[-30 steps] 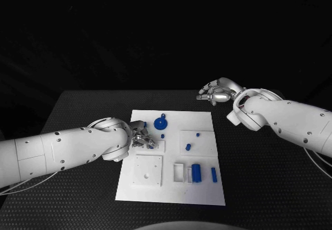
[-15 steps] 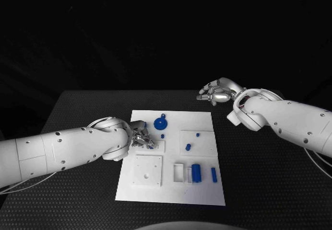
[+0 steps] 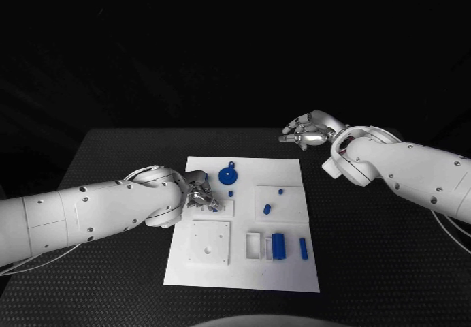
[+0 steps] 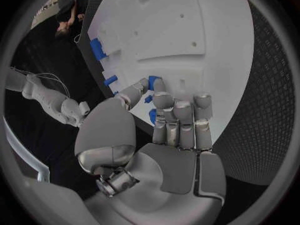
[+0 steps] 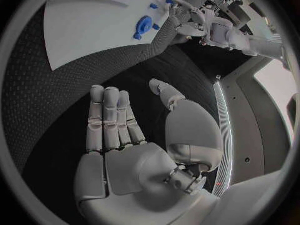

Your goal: Assemble the parts on the task board

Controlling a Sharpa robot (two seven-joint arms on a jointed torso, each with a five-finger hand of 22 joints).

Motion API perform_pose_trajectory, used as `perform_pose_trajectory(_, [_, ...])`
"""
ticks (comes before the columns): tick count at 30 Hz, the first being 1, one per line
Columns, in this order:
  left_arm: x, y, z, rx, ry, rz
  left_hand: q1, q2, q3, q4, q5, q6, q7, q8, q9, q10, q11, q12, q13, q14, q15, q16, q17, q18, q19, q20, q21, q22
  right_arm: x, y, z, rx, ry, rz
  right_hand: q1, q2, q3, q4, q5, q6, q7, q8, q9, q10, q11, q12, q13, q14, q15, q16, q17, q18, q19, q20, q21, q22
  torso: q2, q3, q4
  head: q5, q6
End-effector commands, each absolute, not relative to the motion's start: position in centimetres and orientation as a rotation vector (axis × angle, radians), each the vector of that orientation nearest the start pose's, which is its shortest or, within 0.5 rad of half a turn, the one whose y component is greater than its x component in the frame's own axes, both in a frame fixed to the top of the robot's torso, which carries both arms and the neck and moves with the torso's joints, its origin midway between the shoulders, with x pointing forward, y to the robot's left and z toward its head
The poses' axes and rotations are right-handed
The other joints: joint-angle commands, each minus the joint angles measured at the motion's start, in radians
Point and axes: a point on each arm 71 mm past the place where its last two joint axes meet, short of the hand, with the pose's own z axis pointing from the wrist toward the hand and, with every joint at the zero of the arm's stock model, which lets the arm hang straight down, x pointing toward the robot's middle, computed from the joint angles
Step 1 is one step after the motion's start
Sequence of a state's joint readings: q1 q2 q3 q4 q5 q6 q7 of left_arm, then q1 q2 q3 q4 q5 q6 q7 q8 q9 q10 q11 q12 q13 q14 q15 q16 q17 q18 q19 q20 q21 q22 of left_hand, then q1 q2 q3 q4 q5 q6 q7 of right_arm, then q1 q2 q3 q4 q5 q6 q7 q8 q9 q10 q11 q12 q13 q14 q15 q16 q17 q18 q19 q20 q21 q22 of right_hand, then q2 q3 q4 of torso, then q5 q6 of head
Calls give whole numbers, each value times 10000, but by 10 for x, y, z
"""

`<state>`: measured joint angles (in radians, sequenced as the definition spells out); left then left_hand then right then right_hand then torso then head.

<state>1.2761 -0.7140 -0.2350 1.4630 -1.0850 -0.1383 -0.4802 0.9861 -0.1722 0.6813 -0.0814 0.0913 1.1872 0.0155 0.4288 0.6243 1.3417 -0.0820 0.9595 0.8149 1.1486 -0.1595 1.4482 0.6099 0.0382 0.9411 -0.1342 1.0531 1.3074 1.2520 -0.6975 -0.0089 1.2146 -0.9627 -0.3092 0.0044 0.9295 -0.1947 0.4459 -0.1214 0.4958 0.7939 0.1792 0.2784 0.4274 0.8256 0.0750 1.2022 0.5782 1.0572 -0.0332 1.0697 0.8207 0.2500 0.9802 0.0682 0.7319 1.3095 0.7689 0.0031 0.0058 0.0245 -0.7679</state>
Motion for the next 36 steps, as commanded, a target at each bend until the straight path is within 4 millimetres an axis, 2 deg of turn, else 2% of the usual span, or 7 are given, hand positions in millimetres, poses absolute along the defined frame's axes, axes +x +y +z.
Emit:
perform_pose_trajectory(1, [482, 187, -252, -1952, 21760, -3532, 294, 187, 414, -175, -22, -225, 64, -225, -2, -146, -23, 23, -26, -63, -209, -61, -23, 39, -71, -1275, -65, 137, 553, -222, -168, 3252, 16601, 8184, -85, -9, -10, 49, 62, 0, 52, 57, -16, -86, -12, 66, -18, -85, 6, 41, -14, 117, 33, 10, -33, 201, 0, 5, 8, 0, 3])
perform_pose_trajectory(9, [480, 186, -253, -1759, 22001, -3471, 166, -209, 391, 360, -51, -470, 158, -548, 3, -239, 51, -7, -74, -119, -164, -99, -81, 32, -92, -1274, -100, 137, 553, -222, -168, 3248, 16608, 8186, -86, -9, -12, 50, 62, -1, 52, 57, -17, -87, -12, 68, -21, -86, 6, 42, -16, 117, 32, 10, -33, 201, 4, 7, 1, 1, -8])
perform_pose_trajectory(13, [480, 186, -253, -1753, 22004, -3476, 140, -236, 383, 480, -32, -489, 171, -605, 10, -277, 60, -12, -79, -135, -158, -110, -96, 31, -102, -1273, -110, 138, 553, -222, -168, 3246, 16602, 8192, -86, -9, -12, 50, 62, -3, 53, 56, -18, -88, -12, 69, -23, -86, 7, 43, -17, 117, 32, 10, -33, 201, 1, 12, 1, 1, -7])
perform_pose_trajectory(19, [480, 185, -253, -1755, 21987, -3599, 252, 23, 339, 427, 380, -520, 194, -711, 48, -360, 80, -9, -81, -187, -142, -124, -121, 24, -159, -1263, -122, 156, 553, -222, -168, 3249, 16605, 8186, -88, -10, -14, 51, 62, -5, 53, 55, -19, -89, -11, 70, -26, -87, 7, 43, -18, 117, 31, 10, -33, 201, 1, 10, 3, 7, -3])
perform_pose_trajectory(28, [479, 182, -253, -1747, 22028, -3831, -48, 165, 195, 594, 408, -765, 280, -966, 11, -420, 153, 5, -109, -228, -92, -122, -143, 11, -213, -1244, -147, 160, 553, -222, -168, 3244, 16606, 8193, -91, -8, -15, 54, 63, -8, 54, 54, -21, -89, -11, 72, -29, -88, 7, 45, -20, 117, 31, 10, -33, 201, 5, 13, -9, 17, 27])
perform_pose_trajectory(30, [479, 181, -253, -1720, 22045, -3848, -81, 329, 188, 569, 457, -787, 297, -1013, 6, -429, 163, 17, -115, -237, -79, -114, -145, 16, -231, -1241, -147, 168, 553, -222, -168, 3244, 16603, 8195, -92, -9, -16, 55, 63, -9, 54, 54, -21, -90, -10, 73, -30, -88, 7, 45, -21, 117, 31, 10, -33, 201, 7, 13, -1, 17, 20])
perform_pose_trajectory(36, [478, 178, -253, -1589, 22129, -3896, -160, 706, 201, 157, 1257, -746, 302, -1108, 31, -460, 174, 70, -143, -264, -67, -76, -153, 23, -277, -1220, -123, 183, 553, -221, -168, 3239, 16606, 8202, -95, -10, -17, 57, 66, -12, 55, 53, -22, -91, -10, 74, -33, -89, 8, 46, -22, 117, 30, 11, -32, 200, -1, 12, 2, 21, 22])
